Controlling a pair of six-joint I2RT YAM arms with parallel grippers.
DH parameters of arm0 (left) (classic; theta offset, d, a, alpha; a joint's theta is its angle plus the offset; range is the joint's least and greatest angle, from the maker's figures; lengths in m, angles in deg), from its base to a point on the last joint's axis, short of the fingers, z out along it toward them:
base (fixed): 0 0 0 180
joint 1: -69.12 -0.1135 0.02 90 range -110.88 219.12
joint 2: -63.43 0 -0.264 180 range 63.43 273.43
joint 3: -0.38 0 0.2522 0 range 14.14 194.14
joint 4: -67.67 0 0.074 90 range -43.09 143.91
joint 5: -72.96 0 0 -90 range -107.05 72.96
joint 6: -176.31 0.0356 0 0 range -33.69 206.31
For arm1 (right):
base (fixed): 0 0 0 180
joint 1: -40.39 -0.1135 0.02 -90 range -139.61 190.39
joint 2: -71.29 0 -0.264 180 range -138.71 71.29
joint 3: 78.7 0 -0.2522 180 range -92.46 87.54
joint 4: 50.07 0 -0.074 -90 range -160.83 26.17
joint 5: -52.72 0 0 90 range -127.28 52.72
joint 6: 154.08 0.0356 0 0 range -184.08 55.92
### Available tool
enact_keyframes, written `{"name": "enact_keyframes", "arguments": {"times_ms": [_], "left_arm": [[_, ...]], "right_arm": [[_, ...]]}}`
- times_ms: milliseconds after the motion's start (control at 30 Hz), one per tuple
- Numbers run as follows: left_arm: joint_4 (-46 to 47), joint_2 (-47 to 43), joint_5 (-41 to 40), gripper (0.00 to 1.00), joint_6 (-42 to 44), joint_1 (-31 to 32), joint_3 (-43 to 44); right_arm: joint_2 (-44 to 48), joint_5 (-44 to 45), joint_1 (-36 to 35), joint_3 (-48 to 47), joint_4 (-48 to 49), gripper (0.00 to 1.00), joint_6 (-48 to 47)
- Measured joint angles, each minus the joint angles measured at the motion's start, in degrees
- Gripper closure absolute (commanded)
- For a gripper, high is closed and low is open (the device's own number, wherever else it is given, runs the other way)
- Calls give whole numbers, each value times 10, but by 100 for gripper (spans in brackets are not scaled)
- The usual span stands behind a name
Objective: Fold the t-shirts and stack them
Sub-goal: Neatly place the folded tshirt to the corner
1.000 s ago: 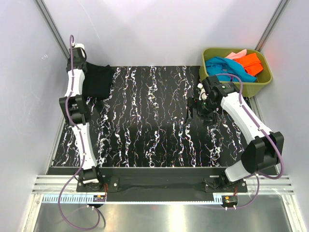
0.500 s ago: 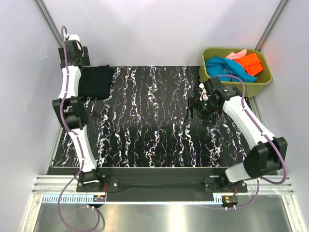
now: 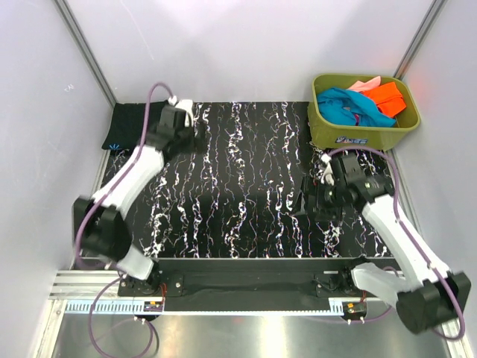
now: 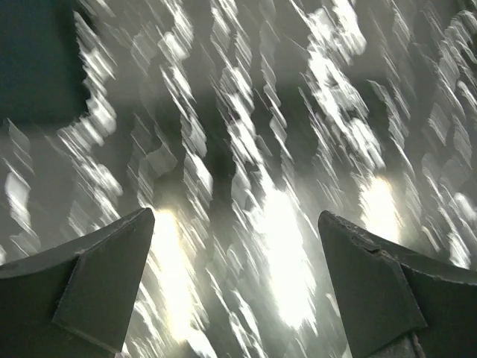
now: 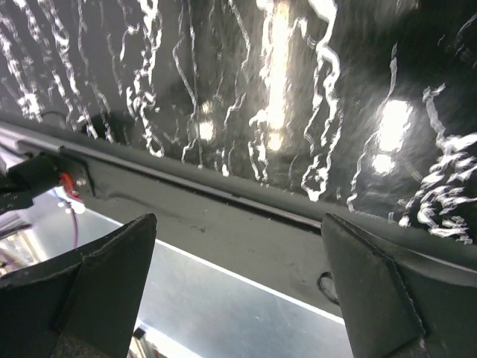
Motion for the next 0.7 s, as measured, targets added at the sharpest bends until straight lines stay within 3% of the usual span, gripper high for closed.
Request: {"name": "enact_keyframes", "arguments": {"times_ms": [233, 467, 700], "left_arm": [[-20, -306, 75, 1, -137, 61, -235], [-8, -621, 156, 1, -276, 63, -468], [29, -871, 282, 1, -411, 62, -656]], "right_arm": [[160, -48, 0, 146, 94, 0, 68], [313, -66, 1, 324, 214, 0, 208], [506, -68, 1, 455, 224, 0, 339]]}}
